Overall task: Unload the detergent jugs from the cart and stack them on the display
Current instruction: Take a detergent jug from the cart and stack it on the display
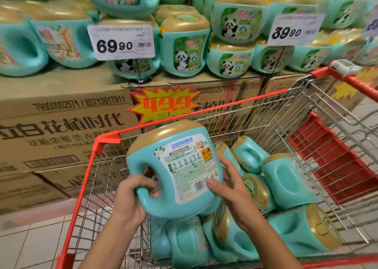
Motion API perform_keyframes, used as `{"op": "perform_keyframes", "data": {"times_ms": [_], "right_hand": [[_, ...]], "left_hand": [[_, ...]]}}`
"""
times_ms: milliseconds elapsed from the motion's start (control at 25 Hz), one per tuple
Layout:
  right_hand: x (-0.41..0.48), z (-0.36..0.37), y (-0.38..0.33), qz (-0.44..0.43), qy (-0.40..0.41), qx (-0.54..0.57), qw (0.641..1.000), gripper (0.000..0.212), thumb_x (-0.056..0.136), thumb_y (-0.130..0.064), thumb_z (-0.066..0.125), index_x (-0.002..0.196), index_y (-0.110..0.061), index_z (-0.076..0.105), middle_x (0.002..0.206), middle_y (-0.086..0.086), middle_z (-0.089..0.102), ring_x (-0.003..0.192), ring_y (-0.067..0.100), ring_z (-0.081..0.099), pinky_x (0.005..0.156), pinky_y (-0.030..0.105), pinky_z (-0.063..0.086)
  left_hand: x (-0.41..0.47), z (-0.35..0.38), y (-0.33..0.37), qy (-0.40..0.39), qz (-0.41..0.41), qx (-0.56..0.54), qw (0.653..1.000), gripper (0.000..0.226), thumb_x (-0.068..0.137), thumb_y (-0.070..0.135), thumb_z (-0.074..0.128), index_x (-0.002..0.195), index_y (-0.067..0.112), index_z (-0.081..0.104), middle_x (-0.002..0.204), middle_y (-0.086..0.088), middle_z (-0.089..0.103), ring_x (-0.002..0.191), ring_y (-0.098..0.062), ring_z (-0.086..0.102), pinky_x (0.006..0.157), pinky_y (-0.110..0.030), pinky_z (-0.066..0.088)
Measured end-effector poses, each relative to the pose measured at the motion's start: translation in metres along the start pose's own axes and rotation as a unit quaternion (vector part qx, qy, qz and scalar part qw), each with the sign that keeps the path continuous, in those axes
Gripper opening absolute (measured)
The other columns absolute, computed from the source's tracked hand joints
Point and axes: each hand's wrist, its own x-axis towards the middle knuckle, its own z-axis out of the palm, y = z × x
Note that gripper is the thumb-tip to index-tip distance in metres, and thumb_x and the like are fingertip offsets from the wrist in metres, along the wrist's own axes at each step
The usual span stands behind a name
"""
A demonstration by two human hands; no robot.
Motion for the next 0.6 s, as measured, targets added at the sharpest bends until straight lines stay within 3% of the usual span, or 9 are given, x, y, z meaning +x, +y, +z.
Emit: {"op": "perform_keyframes", "data": {"times_ms": [120,200,280,360,400,480,600], "right_hand": [[-0.003,0.006,-0.001,0.035,-0.056,0.087,0.994,0.076,0.059,-0.027,0.081,0.129,-0.020,0.053,0.120,0.009,0.069,0.110,0.026,0.065,0.086,0.033,0.055],[-0.004,0.011,0.002,0.026,-0.040,0.102,0.994,0.079,0.058,-0.025,0.082,0.131,-0.013,0.053,0.120,0.014,0.068,0.112,0.033,0.064,0.092,0.040,0.054],[-0.005,0.015,0.004,0.004,0.004,0.117,0.993,0.083,0.054,-0.022,0.083,0.130,-0.007,0.054,0.118,0.019,0.068,0.111,0.038,0.062,0.094,0.046,0.053],[-0.003,0.017,-0.002,-0.026,0.056,0.099,0.993,0.085,0.047,-0.022,0.085,0.127,-0.008,0.057,0.115,0.020,0.069,0.110,0.041,0.062,0.091,0.047,0.054],[-0.002,0.018,-0.006,-0.042,0.084,0.079,0.992,0.087,0.044,-0.023,0.086,0.126,-0.010,0.058,0.114,0.018,0.069,0.109,0.039,0.062,0.091,0.047,0.054],[-0.002,0.021,-0.013,-0.079,0.134,0.027,0.987,0.090,0.040,-0.029,0.088,0.124,-0.017,0.058,0.114,0.011,0.069,0.109,0.032,0.064,0.088,0.043,0.056],[-0.008,0.039,-0.018,-0.151,0.182,-0.083,0.968,0.084,0.042,-0.038,0.087,0.119,-0.032,0.054,0.119,-0.002,0.061,0.111,0.015,0.060,0.090,0.031,0.054]], "left_hand": [[-0.008,-0.003,0.003,-0.008,-0.008,-0.001,1.000,0.022,0.051,-0.001,0.049,0.051,0.011,0.068,0.052,-0.005,0.053,0.039,-0.012,0.047,0.039,-0.020,0.036],[-0.010,-0.006,0.006,-0.005,-0.013,0.010,1.000,0.022,0.059,0.001,0.050,0.058,0.009,0.070,0.058,-0.008,0.056,0.047,-0.016,0.051,0.043,-0.023,0.040],[-0.012,-0.008,0.012,0.000,-0.022,0.072,0.997,0.022,0.061,0.005,0.058,0.077,0.007,0.072,0.073,-0.015,0.062,0.062,-0.026,0.055,0.054,-0.030,0.045],[-0.014,-0.014,0.021,0.000,-0.026,0.194,0.981,0.052,0.054,0.011,0.071,0.106,0.014,0.068,0.095,-0.013,0.067,0.079,-0.027,0.059,0.068,-0.036,0.046],[-0.016,-0.018,0.023,0.006,-0.027,0.238,0.971,0.071,0.051,0.016,0.077,0.120,0.025,0.063,0.104,-0.005,0.069,0.085,-0.022,0.063,0.072,-0.036,0.049],[-0.025,-0.013,0.022,-0.001,-0.033,0.254,0.967,0.097,0.050,0.023,0.086,0.134,0.049,0.044,0.114,0.010,0.068,0.089,-0.007,0.070,0.069,-0.031,0.054],[-0.036,0.015,0.005,-0.089,-0.021,0.218,0.972,0.094,0.059,0.023,0.089,0.136,0.049,0.041,0.116,0.013,0.071,0.096,-0.006,0.071,0.068,-0.031,0.058]]}}
